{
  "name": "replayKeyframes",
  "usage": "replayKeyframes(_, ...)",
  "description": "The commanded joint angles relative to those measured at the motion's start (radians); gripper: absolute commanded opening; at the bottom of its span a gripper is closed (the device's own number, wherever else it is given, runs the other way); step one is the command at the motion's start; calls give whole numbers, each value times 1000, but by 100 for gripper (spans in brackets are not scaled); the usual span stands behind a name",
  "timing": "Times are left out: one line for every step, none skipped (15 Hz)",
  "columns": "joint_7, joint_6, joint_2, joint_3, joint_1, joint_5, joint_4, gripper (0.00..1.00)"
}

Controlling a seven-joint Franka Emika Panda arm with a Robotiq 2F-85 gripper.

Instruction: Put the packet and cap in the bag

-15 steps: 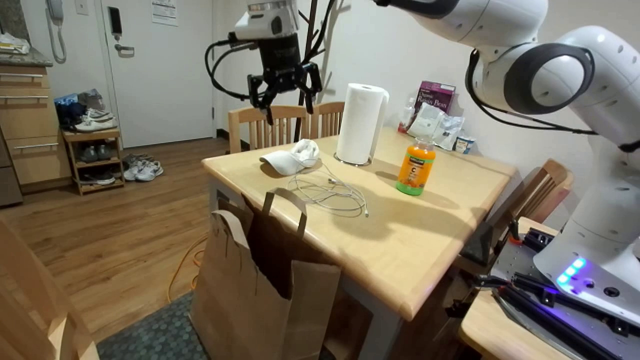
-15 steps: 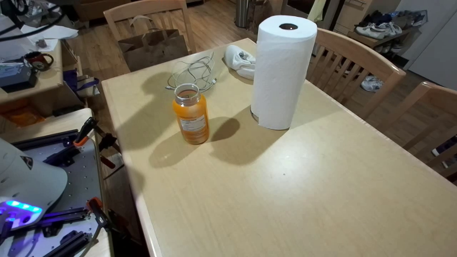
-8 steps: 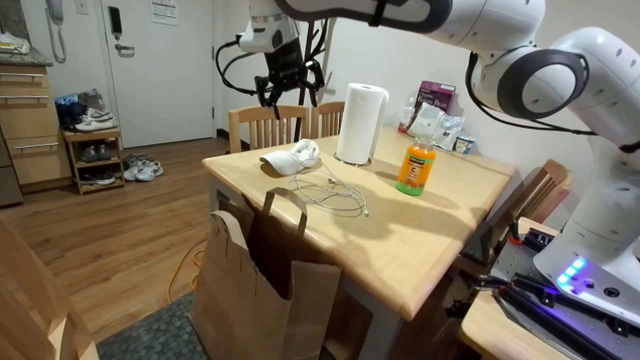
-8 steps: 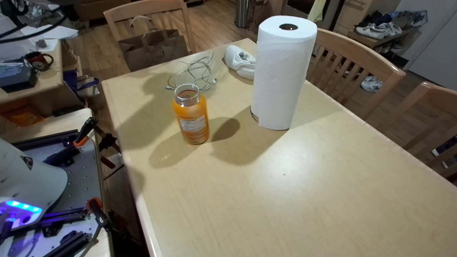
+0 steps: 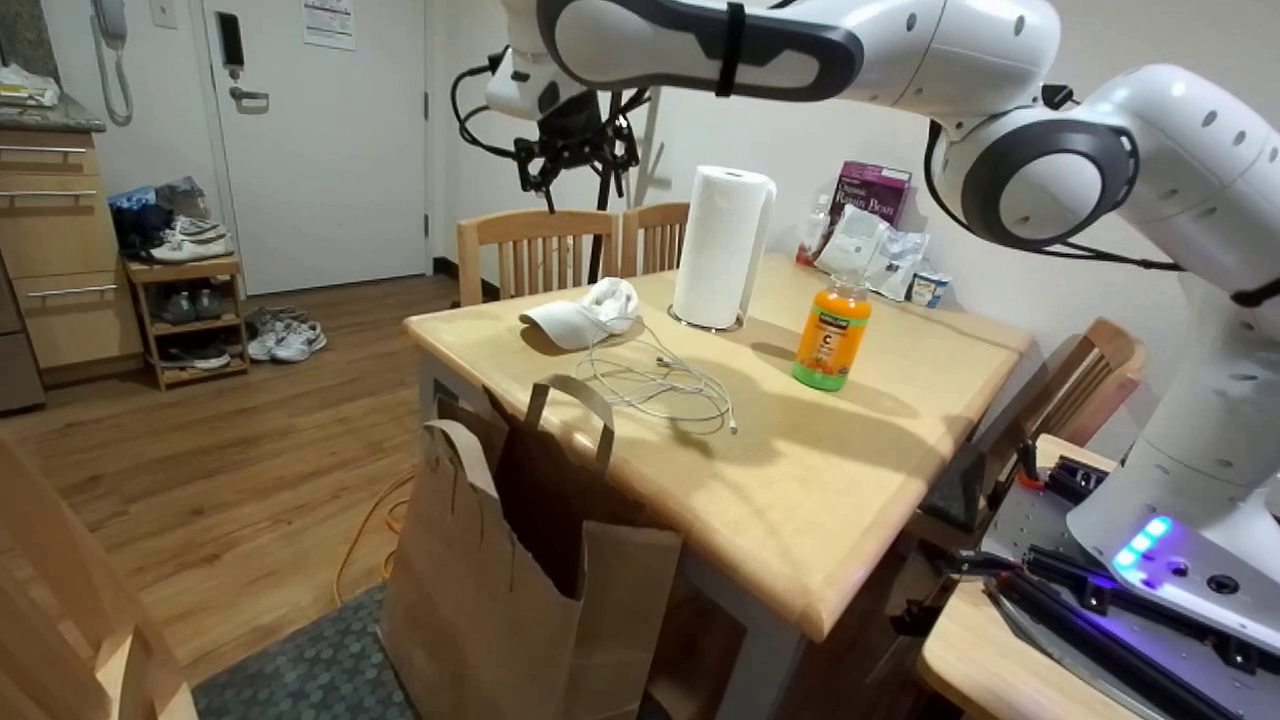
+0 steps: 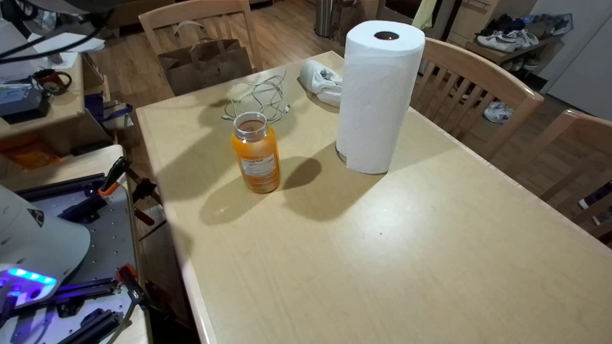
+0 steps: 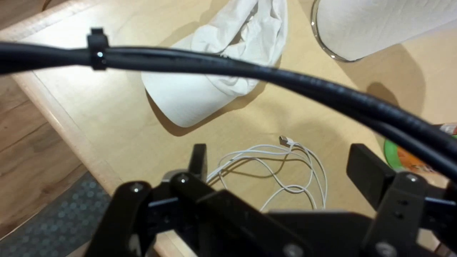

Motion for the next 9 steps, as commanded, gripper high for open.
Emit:
replayKeyframes(29,109,-7,67,-93,94,4,100)
replayKeyframes(27,139,-6,84,-122,119,4,100)
replayKeyframes(32,164,-3,100,-147,145,3,100)
replayKeyframes(38,185,2,114,-169,167,1,100)
replayKeyframes(51,195,10,116,-183,174,-3,100)
replayKeyframes(60,194,25,111,-187,171,0,100)
replayKeyframes(65,187,36,106,-189,165,1,100)
replayKeyframes(69,177,55,89,-178,141,-5,100)
replayKeyframes(57,154,81,83,-168,131,10,100)
